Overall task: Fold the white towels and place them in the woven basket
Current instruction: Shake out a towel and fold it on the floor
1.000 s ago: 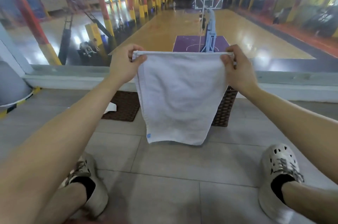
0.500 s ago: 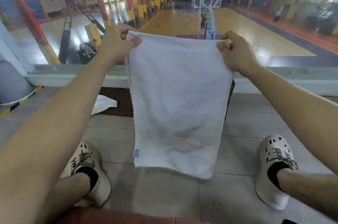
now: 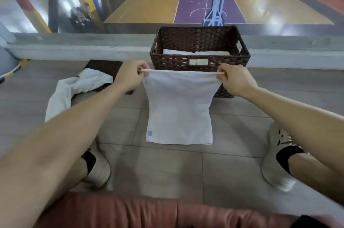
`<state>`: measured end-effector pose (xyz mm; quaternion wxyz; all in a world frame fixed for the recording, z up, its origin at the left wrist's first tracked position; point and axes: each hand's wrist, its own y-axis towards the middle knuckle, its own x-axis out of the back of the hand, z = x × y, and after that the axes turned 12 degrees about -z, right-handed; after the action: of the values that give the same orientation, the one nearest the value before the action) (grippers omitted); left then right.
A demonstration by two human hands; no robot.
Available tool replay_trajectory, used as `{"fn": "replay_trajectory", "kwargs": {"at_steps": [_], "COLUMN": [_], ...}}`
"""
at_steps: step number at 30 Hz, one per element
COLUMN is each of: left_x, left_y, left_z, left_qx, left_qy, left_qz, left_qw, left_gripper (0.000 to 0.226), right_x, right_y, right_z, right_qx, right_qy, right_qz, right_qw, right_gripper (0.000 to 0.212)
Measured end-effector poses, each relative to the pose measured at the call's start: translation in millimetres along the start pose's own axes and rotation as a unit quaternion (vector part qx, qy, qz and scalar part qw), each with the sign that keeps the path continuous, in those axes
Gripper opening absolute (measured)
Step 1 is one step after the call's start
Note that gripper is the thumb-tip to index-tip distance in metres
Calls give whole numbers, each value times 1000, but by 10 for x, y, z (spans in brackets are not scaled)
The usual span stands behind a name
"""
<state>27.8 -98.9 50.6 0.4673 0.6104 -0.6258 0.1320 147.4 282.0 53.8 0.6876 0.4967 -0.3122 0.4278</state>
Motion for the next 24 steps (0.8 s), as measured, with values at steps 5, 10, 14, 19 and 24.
{"fn": "replay_trajectory", "kwargs": {"at_steps": [5, 10, 14, 19, 24], "left_x": [37, -369, -740, -936, -1323], "left_y": [-547, -1293, -1582, -1071, -460], "left_z": [115, 443, 655, 814, 808], "left_qx": [-100, -162, -123, 15, 127], "left_qy": [66, 206, 264, 232, 111], "left_qz": [66, 228, 440, 319, 220], "left_qw": [991, 938, 849, 919, 961], "left_gripper": [11, 8, 28, 13, 42], "right_x": [-63, -435, -707, -989, -1443], "right_y": [-561, -1263, -1533, -1064, -488], "right_z": [-78, -113, -116, -273, -422], "right_qx": [79, 164, 176, 17, -161], "right_qy": [-12, -79, -173, -96, 15], "right_qz": [3, 161, 375, 279, 231], "right_qw": [997, 970, 894, 955, 959], "right_gripper": [9, 17, 49, 45, 78]}}
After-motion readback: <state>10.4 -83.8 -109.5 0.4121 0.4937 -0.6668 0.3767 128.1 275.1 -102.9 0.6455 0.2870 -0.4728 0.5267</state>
